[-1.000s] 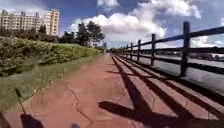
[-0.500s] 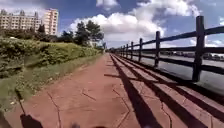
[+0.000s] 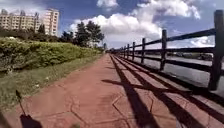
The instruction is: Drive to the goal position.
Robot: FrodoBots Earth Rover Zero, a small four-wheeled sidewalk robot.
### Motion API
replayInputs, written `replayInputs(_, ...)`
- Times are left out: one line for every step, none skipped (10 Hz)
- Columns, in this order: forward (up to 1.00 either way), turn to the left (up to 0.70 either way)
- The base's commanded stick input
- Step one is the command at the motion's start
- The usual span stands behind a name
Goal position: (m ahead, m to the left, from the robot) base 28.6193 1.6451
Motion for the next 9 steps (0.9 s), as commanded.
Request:
replayInputs(0.85,0.0)
replayInputs(0.85,0.0)
replayInputs(0.85,0.0)
replayInputs(0.85,0.0)
replayInputs(0.85,0.0)
replayInputs(0.85,0.0)
replayInputs(0.85,0.0)
replayInputs(0.85,0.0)
replayInputs(0.85,0.0)
